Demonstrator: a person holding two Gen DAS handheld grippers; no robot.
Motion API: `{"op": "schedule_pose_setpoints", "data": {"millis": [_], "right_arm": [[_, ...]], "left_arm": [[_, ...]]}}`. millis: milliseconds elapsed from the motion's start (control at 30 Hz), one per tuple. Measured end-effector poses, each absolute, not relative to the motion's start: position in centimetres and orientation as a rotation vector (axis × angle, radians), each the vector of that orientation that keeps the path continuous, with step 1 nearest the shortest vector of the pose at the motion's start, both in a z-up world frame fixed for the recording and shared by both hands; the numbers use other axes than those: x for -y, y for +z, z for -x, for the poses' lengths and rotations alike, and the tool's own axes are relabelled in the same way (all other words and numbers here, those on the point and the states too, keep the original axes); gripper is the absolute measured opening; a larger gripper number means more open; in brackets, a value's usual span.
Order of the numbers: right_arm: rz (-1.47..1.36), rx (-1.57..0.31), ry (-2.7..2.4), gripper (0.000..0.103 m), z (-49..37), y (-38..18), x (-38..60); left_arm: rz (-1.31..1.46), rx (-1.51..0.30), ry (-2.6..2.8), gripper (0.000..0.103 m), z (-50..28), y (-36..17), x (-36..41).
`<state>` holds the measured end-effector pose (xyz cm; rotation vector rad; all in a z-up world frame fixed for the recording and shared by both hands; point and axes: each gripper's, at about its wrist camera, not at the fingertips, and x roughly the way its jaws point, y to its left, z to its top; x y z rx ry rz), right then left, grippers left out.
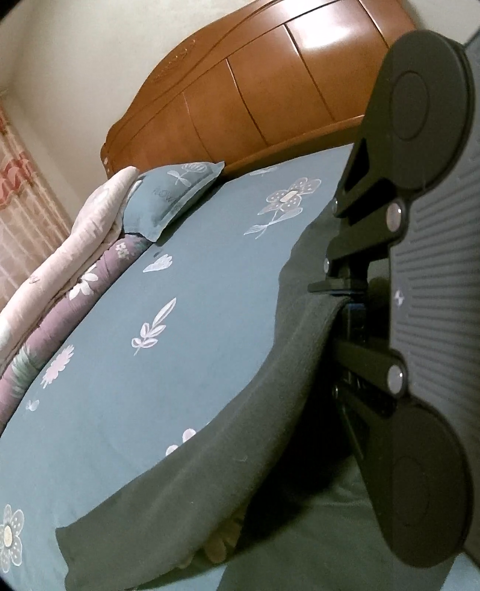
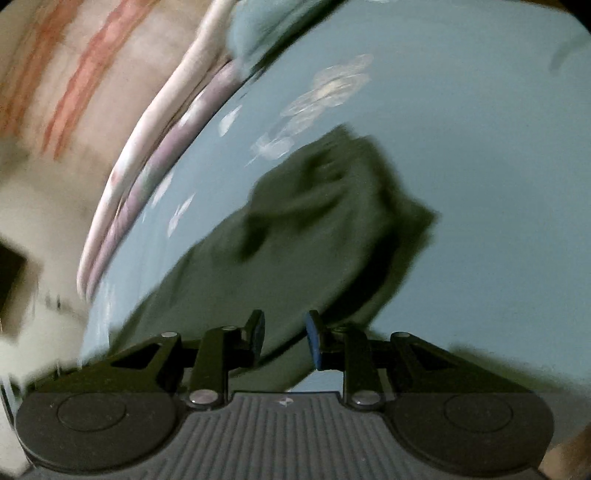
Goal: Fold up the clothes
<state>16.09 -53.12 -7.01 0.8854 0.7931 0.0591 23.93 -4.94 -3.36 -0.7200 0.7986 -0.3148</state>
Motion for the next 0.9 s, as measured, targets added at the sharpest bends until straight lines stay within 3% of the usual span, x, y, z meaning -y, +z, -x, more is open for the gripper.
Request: {"op": "schedule_pose_setpoints", "data": {"millis": [133,267,300,367,400,633,900], "right_arm": [[-0.977,-0.739,-0.015,0.036,-15.7,-8.4,54.7],[-1.016,-0.702,-0.072,0.035,-16.1,-9.5,55.4],[-1.018,-0.689,-0.074,0.034,-16.3,-9.7,55.4],[-1.003,-0.676,-0.084,0.02,-16.6,-9.8,55.4],[-0.986,-0.677,-0.092,0.006,-16.9,-9.8,55.3],[-0.896,-0.642,-0.085,0.004,-17.5,-6.6,56.6],[-0.855,-0.693,-0.107,0.004,-17.7,-6.2,58.0]], "left_arm": [[0.719,-0.81,-0.314,0.002,-23.7,-3.6,5.0],[0.721,-0.821,-0.316,0.002,-23.7,-3.9,5.1],[0.717,-0.823,-0.316,0.002,-23.7,-4.0,5.2],[0.71,-0.825,-0.313,0.002,-23.6,-4.0,5.2],[0.709,-0.825,-0.31,0.002,-23.6,-4.0,5.2],[0.699,-0.809,-0.317,0.002,-23.4,-2.4,4.6],[0.682,-0.961,-0.332,0.002,-21.5,-5.0,5.6]]}}
